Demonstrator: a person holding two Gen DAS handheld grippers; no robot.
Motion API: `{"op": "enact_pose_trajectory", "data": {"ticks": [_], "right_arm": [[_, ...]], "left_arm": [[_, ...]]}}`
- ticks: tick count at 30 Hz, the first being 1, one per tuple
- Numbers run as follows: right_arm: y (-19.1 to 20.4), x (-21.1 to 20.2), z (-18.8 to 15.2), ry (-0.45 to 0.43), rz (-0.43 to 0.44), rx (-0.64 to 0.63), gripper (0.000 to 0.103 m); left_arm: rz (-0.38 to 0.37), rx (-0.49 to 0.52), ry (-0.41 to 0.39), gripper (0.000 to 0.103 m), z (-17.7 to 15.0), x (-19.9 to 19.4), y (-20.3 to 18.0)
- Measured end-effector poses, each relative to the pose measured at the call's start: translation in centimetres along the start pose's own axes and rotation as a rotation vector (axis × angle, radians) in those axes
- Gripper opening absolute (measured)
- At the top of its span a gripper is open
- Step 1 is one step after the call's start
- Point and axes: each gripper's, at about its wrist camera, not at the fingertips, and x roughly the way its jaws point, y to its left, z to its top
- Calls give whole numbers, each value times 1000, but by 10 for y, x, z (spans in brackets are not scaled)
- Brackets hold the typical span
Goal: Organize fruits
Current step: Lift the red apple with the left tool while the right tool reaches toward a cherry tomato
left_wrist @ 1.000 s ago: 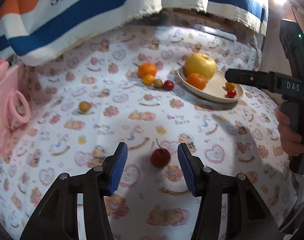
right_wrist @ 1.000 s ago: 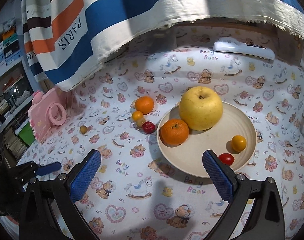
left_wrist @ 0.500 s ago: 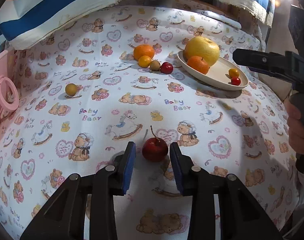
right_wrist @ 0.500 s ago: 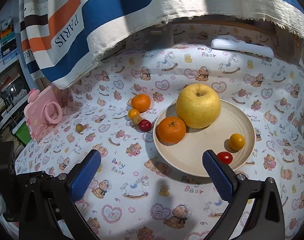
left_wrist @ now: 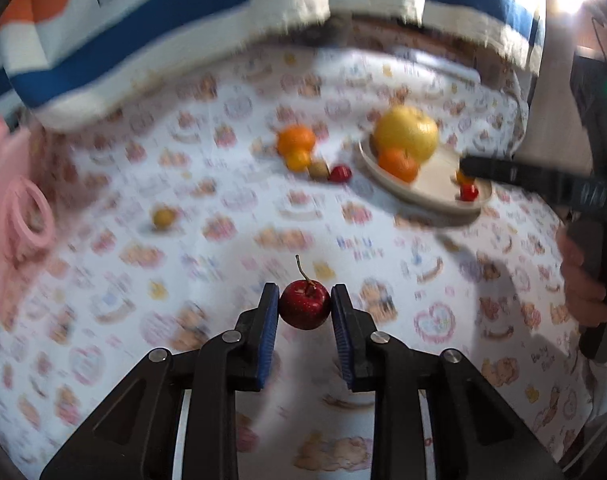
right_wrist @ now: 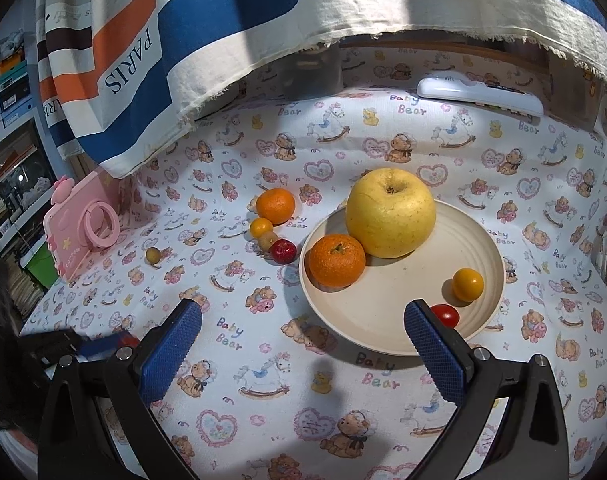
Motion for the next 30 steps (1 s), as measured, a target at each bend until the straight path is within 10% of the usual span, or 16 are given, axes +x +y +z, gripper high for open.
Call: {"op": "enact_pose_trajectory", "data": {"ticks": [13, 30], "right_arm": [[-5, -2, 2, -13, -12, 18, 102], [-7, 4, 1, 10, -14, 14, 102]], "left_arm": [[39, -13, -202, 26, 67, -39, 18], [-5, -69, -234, 26, 78, 22, 50]]}}
